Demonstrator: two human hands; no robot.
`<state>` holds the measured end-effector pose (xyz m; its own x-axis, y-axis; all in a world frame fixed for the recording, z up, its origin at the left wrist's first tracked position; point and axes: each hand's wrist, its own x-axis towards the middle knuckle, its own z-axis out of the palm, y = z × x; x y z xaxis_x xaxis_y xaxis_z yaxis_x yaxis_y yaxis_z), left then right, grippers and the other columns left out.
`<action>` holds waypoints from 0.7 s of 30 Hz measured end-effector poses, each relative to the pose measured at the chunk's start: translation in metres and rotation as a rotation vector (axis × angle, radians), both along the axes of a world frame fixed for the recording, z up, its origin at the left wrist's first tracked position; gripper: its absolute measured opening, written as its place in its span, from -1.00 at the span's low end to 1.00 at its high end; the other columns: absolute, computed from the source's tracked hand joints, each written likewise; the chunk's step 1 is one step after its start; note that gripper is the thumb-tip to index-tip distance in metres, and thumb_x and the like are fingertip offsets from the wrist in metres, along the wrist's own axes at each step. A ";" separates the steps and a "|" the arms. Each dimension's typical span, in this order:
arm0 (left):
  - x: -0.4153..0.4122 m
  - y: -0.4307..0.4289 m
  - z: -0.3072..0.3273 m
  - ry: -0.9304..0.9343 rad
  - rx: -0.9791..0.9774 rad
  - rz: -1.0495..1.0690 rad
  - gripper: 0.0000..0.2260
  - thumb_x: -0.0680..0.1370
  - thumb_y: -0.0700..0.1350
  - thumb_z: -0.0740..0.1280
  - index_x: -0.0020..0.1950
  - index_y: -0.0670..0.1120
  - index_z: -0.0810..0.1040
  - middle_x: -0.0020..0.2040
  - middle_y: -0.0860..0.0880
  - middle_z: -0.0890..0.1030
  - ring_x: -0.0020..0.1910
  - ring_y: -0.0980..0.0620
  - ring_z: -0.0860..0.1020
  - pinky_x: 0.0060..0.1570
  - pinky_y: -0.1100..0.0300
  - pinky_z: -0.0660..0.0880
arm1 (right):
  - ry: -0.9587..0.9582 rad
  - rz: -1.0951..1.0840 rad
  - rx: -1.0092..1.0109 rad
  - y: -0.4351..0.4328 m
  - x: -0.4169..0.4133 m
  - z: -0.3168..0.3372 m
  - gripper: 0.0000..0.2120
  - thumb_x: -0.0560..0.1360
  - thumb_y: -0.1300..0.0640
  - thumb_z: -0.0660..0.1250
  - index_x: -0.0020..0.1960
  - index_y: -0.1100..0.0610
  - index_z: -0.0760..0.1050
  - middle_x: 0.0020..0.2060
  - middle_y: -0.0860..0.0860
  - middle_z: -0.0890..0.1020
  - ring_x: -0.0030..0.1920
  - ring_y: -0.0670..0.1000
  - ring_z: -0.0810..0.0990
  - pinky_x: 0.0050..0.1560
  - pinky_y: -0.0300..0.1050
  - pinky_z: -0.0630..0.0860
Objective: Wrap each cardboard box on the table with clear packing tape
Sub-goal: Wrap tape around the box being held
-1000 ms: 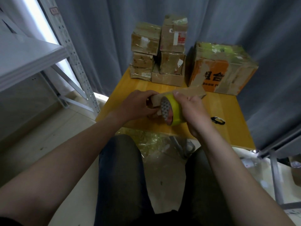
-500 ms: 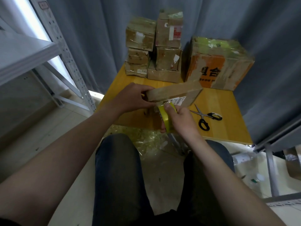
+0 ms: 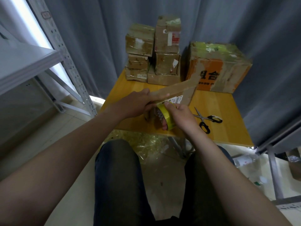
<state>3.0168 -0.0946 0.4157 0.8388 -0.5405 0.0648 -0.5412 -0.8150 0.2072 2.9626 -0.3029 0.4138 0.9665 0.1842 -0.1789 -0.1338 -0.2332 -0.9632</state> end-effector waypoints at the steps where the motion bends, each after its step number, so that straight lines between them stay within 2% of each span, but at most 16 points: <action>1: -0.001 0.001 0.000 -0.007 0.001 -0.019 -0.57 0.70 0.17 0.06 0.43 0.61 -0.02 0.02 -0.01 0.35 -0.21 0.00 0.46 -0.27 0.21 0.30 | 0.011 0.000 0.010 -0.001 0.000 0.000 -0.58 0.73 -0.06 0.18 0.04 0.29 0.59 -0.38 0.17 0.69 -0.44 0.08 0.68 -0.36 -0.15 0.62; 4: 0.003 0.006 0.000 -0.012 -0.006 -0.060 -0.61 0.70 0.13 0.08 0.47 0.52 0.16 -0.01 0.01 0.35 -0.21 0.02 0.45 -0.26 0.22 0.30 | 0.025 0.015 0.051 -0.001 0.000 -0.002 -0.56 0.71 -0.07 0.21 0.07 0.32 0.60 -0.34 0.21 0.70 -0.42 0.11 0.68 -0.31 -0.07 0.64; 6: 0.006 0.009 0.006 0.067 -0.097 -0.083 -0.60 0.71 0.06 0.14 0.46 0.49 0.22 -0.04 0.10 0.38 -0.15 0.15 0.45 -0.22 0.27 0.31 | -0.019 0.017 0.091 -0.001 -0.001 -0.002 -0.60 0.71 -0.04 0.24 0.03 0.29 0.62 -0.34 0.21 0.70 -0.40 0.11 0.68 -0.26 -0.07 0.64; 8: 0.009 0.019 0.010 0.236 -0.278 -0.084 -0.59 0.72 -0.02 0.19 0.46 0.44 0.30 0.10 0.28 0.46 0.00 0.31 0.49 -0.10 0.37 0.42 | -0.138 0.001 0.080 -0.002 -0.002 0.000 -0.67 0.69 -0.01 0.27 -0.08 0.19 0.64 -0.33 0.14 0.71 -0.33 0.04 0.68 -0.21 -0.14 0.60; 9: 0.010 0.025 0.010 0.305 -0.371 -0.056 -0.60 0.72 -0.03 0.19 0.46 0.42 0.31 0.17 0.29 0.49 0.02 0.34 0.52 -0.08 0.37 0.48 | -0.191 0.003 0.083 -0.003 -0.002 0.001 -0.71 0.68 0.02 0.29 -0.11 0.14 0.63 -0.33 0.08 0.71 -0.29 -0.02 0.68 -0.19 -0.18 0.57; 12: 0.012 0.040 -0.004 0.371 -0.547 0.130 -0.60 0.72 0.00 0.20 0.52 0.33 0.28 0.09 -0.01 0.59 -0.15 0.08 0.61 -0.26 0.23 0.58 | -0.224 0.098 0.146 0.007 0.002 0.002 -0.87 0.67 0.18 0.30 0.03 0.14 0.62 -0.26 -0.08 0.72 -0.24 -0.14 0.69 -0.22 -0.30 0.55; 14: 0.012 0.041 -0.021 0.329 -0.640 0.301 -0.58 0.72 -0.03 0.22 0.58 0.17 0.31 0.13 -0.13 0.59 -0.17 0.05 0.63 -0.31 0.25 0.58 | -0.284 0.116 0.111 0.019 0.012 -0.004 -0.88 0.67 0.19 0.31 0.14 0.19 0.60 -0.15 -0.05 0.72 -0.17 -0.16 0.70 -0.18 -0.30 0.56; 15: 0.014 0.040 -0.028 0.279 -0.668 0.381 -0.57 0.70 -0.05 0.26 0.58 0.08 0.34 0.21 -0.14 0.57 -0.11 0.05 0.64 -0.28 0.27 0.57 | -0.312 0.100 0.093 0.025 0.018 -0.007 -0.86 0.67 0.16 0.32 0.15 0.18 0.60 -0.12 -0.05 0.71 -0.17 -0.19 0.69 -0.19 -0.32 0.55; 16: 0.015 0.039 -0.034 0.228 -0.685 0.434 -0.53 0.67 -0.06 0.32 0.58 0.03 0.34 0.30 -0.13 0.53 0.02 0.01 0.63 -0.20 0.27 0.58 | -0.323 0.084 0.081 0.029 0.024 -0.009 -0.85 0.67 0.13 0.32 0.14 0.18 0.60 -0.13 -0.07 0.70 -0.19 -0.23 0.67 -0.21 -0.35 0.53; 18: 0.014 0.041 -0.042 0.230 -0.677 0.445 -0.29 0.54 0.01 0.50 0.62 0.02 0.25 0.44 -0.08 0.41 0.32 -0.05 0.51 0.14 0.17 0.55 | -0.335 0.055 0.059 0.036 0.035 -0.016 -0.84 0.67 0.07 0.32 0.09 0.14 0.61 -0.14 -0.11 0.67 -0.20 -0.26 0.65 -0.22 -0.37 0.51; 19: 0.011 0.042 -0.046 0.275 -0.633 0.411 -0.12 0.45 0.09 0.58 0.64 0.05 0.17 0.49 -0.04 0.36 0.41 -0.02 0.44 0.28 0.10 0.49 | -0.340 0.048 0.050 0.039 0.041 -0.021 -0.86 0.67 0.05 0.32 0.06 0.09 0.62 -0.14 -0.12 0.67 -0.19 -0.26 0.65 -0.19 -0.35 0.52; 21: 0.002 0.041 -0.051 0.319 -0.482 0.337 0.12 0.29 0.23 0.65 0.65 0.09 0.03 0.54 0.05 0.29 0.46 0.07 0.34 0.42 0.04 0.38 | -0.341 0.044 0.030 0.045 0.052 -0.028 -0.89 0.66 0.01 0.34 0.01 -0.01 0.61 -0.13 -0.12 0.68 -0.16 -0.23 0.65 -0.14 -0.28 0.54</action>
<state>3.0187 -0.0537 0.3644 0.9748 -0.2183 -0.0453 -0.1254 -0.7049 0.6982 3.0143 -0.2583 0.3859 0.9607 0.2272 0.1595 0.2068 -0.2025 -0.9572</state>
